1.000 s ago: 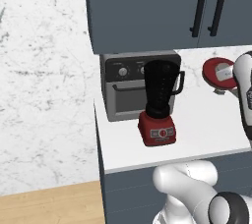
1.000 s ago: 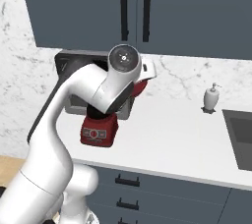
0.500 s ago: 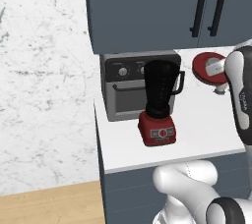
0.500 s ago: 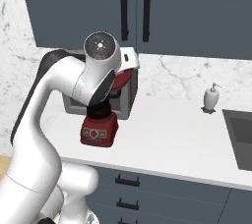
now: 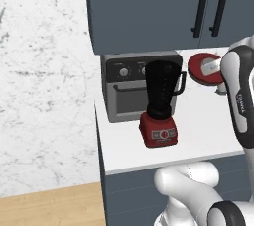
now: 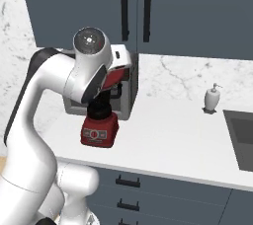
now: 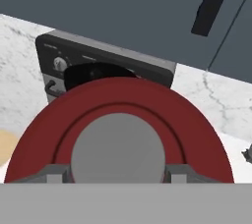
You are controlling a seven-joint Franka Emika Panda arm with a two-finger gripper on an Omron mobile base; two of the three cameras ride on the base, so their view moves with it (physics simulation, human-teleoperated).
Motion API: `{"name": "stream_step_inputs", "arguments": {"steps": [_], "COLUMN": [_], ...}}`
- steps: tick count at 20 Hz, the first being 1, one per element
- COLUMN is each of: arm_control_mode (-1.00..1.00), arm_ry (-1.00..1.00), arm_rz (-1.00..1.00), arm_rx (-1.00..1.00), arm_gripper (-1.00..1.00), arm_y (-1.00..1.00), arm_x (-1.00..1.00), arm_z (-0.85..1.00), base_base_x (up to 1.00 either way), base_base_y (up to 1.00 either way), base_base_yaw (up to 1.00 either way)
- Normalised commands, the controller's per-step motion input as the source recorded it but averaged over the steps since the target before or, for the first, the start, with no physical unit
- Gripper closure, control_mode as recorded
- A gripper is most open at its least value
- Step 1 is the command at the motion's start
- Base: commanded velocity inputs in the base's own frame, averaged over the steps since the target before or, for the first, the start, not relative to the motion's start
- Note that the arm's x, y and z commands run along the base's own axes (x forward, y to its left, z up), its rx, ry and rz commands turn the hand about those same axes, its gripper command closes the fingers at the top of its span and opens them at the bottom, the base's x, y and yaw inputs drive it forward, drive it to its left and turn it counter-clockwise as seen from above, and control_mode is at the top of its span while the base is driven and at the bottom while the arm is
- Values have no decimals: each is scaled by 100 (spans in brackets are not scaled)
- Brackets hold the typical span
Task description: Close the lid blender by securely placing the lid on top.
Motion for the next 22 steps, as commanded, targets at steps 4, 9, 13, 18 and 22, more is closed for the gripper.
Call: {"name": "stream_step_inputs", "arguments": {"steps": [4, 9, 13, 18, 22], "arm_control_mode": [-100, -100, -100, -100, -100], "arm_ry": [5, 3, 0, 0, 0], "arm_rz": [0, 0, 0, 0, -1], "arm_rx": [0, 1, 7, 10, 10], "arm_gripper": [100, 100, 100, 100, 100], "arm_y": [34, 23, 10, 7, 11], "arm_x": [0, 0, 0, 3, 12], "arm_z": [0, 1, 5, 1, 9], "base_base_x": [0, 0, 0, 0, 0], "base_base_y": [0, 0, 0, 0, 0], "base_base_yaw": [0, 0, 0, 0, 0]}}
